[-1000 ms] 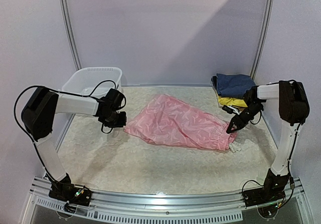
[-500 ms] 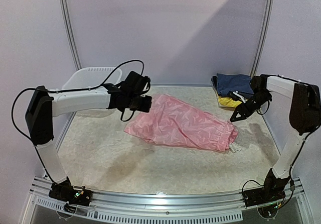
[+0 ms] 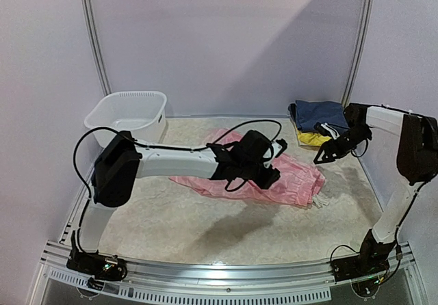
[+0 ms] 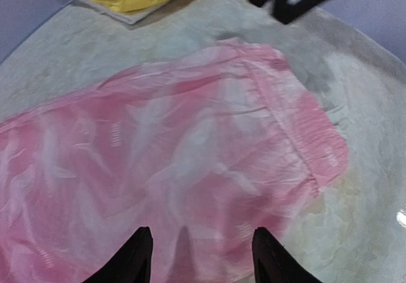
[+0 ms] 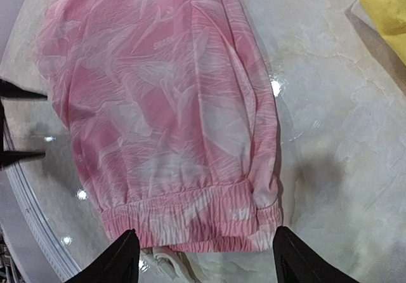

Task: Fold and stack the mixed laundry pile
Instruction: Smooth out the rectangle-folded shorts at the center of the board.

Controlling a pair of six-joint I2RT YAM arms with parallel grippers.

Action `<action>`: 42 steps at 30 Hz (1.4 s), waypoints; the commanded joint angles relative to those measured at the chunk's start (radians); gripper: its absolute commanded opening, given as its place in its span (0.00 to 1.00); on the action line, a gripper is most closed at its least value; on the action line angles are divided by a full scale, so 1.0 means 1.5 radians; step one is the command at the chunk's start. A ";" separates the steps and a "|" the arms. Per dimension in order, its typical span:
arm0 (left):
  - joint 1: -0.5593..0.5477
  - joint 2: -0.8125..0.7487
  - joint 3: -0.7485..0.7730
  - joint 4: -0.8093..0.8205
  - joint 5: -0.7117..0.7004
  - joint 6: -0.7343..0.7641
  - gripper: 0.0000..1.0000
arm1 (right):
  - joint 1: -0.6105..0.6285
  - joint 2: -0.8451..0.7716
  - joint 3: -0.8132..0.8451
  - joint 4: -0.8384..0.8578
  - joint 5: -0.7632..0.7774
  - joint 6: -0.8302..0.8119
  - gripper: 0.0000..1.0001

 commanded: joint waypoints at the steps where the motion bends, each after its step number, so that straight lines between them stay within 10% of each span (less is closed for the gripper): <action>1: -0.024 0.039 0.060 0.063 0.029 0.014 0.56 | -0.004 0.092 0.053 -0.017 -0.012 -0.012 0.73; 16: -0.064 0.238 0.324 0.015 0.044 0.003 0.63 | 0.015 0.241 0.124 -0.099 -0.057 -0.064 0.68; 27: -0.081 0.048 0.052 0.011 0.023 0.022 0.62 | 0.121 0.253 0.098 -0.144 -0.150 -0.028 0.29; 32: -0.101 0.008 -0.002 -0.012 -0.002 0.040 0.63 | 0.120 0.242 0.098 -0.124 -0.166 0.051 0.54; 35: -0.102 0.013 0.007 -0.015 -0.010 0.042 0.63 | 0.090 0.197 0.104 -0.124 -0.163 0.064 0.98; 42: -0.101 0.098 0.132 -0.094 -0.024 0.045 0.64 | 0.034 0.029 0.015 -0.031 -0.125 0.076 0.99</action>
